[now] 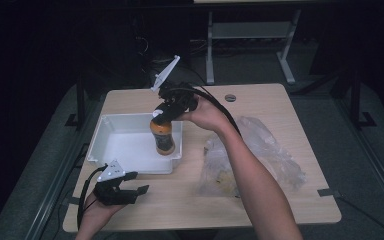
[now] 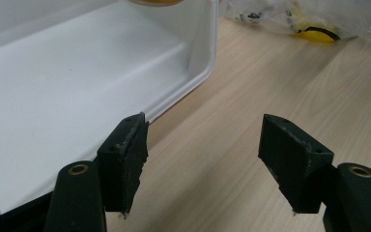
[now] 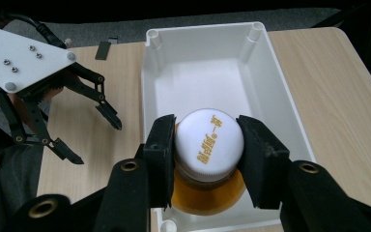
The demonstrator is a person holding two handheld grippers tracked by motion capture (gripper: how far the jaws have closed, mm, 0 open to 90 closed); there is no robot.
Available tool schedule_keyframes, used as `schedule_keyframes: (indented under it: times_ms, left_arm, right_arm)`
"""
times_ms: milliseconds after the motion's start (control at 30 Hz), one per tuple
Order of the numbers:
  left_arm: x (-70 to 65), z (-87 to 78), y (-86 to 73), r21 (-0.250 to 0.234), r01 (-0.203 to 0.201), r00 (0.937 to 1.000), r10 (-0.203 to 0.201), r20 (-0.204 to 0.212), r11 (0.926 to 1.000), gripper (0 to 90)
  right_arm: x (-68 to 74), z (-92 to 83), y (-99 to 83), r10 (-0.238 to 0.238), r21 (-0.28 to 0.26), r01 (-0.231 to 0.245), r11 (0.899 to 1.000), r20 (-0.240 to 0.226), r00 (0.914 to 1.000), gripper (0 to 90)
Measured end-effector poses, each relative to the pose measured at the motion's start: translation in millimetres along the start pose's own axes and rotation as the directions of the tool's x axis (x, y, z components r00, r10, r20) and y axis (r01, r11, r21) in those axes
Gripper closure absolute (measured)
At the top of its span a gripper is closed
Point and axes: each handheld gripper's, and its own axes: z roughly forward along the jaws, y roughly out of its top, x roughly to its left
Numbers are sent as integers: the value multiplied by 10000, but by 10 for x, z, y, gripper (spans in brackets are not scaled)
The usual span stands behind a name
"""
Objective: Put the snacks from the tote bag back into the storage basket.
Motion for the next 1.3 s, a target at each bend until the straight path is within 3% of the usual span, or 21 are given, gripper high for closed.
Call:
schedule_keyframes:
  times_ms: [833,1300]
  left_arm:
    - [-11,29,-16,37,241,9997,-241,79,9997,339]
    - [-1,31,-16,13,275,9996,-275,87,9996,339]
  right_arm:
    - [-50,265,-222,389,369,-383,9986,-177,9991,591]
    - [-43,345,-280,348,411,-337,9986,-277,9990,590]
